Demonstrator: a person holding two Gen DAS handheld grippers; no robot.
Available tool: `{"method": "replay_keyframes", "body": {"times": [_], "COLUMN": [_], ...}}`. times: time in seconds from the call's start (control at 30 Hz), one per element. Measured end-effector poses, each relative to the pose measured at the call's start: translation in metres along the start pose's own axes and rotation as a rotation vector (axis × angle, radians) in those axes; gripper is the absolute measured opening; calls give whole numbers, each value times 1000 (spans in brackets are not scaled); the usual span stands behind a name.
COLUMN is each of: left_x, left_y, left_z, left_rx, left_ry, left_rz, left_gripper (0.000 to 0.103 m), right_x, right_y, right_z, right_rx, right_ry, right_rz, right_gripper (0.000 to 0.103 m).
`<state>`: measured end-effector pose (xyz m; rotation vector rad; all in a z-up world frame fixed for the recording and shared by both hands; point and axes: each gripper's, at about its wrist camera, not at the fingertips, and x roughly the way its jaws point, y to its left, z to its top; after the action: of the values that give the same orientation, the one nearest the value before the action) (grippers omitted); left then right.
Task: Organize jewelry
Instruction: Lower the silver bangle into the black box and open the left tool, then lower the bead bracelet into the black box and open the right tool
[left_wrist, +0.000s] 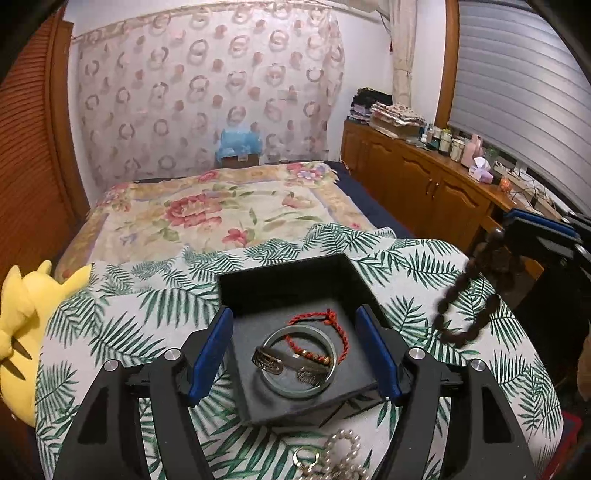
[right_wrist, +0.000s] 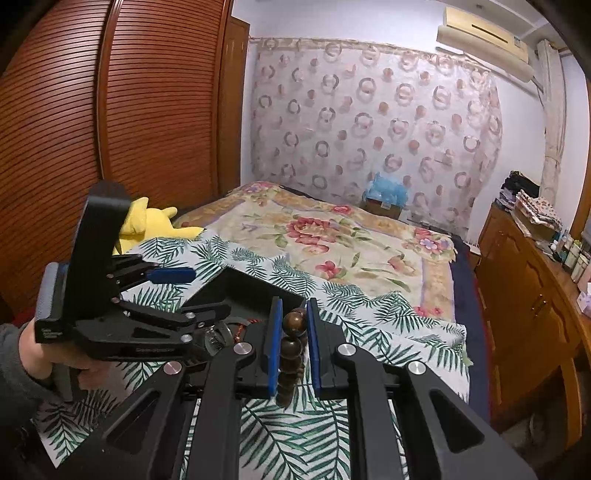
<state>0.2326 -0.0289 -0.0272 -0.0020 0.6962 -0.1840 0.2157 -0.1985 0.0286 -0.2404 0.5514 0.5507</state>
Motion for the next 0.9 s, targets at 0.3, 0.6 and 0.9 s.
{"method": "replay_keyframes", "body": {"times": [0.3, 0.6, 0.9], "left_x": [-33, -64, -78], "left_y": [24, 55, 56], "left_z": [-33, -68, -102], "left_rx": [-13, -59, -74], "left_ry": [-10, -10, 8], "left_rz": [22, 30, 12], "left_gripper": [70, 75, 83], "right_x": [37, 89, 73], "right_y": [27, 54, 47], "right_z": [27, 31, -3], "right_rx": [16, 45, 37], "right_ry": [-7, 79, 96], "right_rz": [85, 146, 111], "right_gripper": [15, 15, 34]}}
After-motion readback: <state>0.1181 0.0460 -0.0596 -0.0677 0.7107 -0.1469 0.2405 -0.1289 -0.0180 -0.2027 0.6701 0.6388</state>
